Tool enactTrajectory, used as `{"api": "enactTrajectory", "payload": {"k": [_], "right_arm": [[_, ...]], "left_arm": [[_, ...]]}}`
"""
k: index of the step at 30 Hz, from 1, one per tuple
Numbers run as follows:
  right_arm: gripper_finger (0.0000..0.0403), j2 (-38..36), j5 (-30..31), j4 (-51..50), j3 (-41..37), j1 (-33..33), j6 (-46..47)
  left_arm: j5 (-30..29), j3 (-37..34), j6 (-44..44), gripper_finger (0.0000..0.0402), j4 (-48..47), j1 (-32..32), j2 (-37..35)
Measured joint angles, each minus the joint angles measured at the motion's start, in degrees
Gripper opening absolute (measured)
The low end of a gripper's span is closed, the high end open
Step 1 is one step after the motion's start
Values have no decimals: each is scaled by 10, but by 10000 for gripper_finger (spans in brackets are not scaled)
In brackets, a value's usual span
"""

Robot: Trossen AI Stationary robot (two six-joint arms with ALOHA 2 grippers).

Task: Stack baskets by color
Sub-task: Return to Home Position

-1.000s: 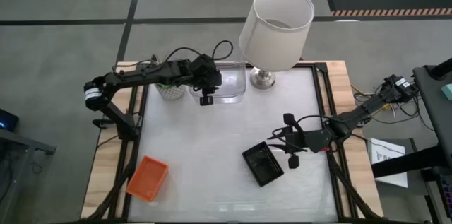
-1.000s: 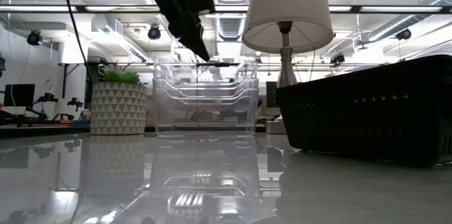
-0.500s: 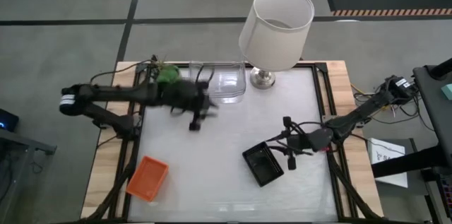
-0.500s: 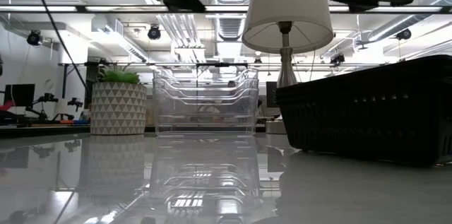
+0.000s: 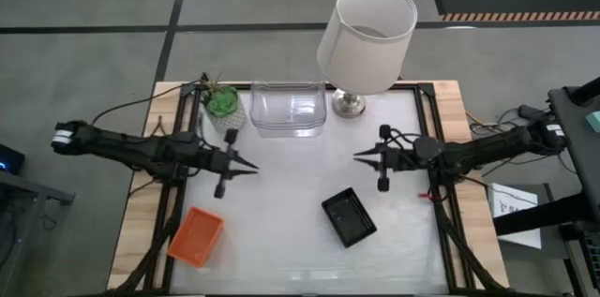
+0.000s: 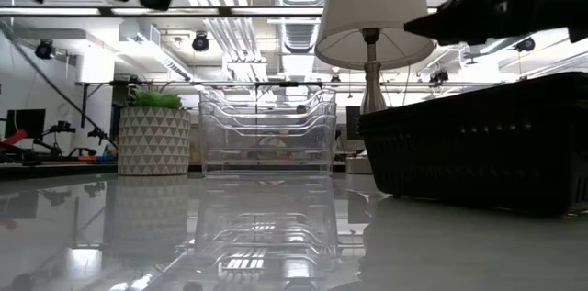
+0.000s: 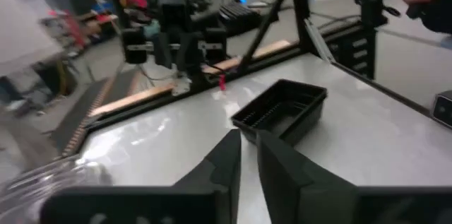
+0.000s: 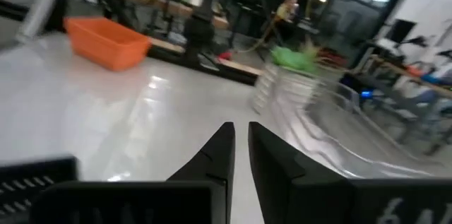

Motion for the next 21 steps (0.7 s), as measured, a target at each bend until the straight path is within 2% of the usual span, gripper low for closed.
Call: {"api": "enactTrajectory", "payload": {"k": [5,13,16,19,21], "right_arm": [[27,-68,6,-25,-34,-31,-29],[27,-218,29,-95,-97,-34,13],[27,-281,32,-119,-123,-34,12],[27,-348,46,-143,-135,-34,-13],[27,-391,45,-179,-135,-33,-24]], "left_arm": [[-1,-71,-2,4,-7,22,-125],[-3,-189,-77,0,3,35,-304],[-6,-231,-85,0,8,35,-362],[-13,-263,-52,0,-6,35,-412],[-15,-262,-48,0,-17,35,-415]]}}
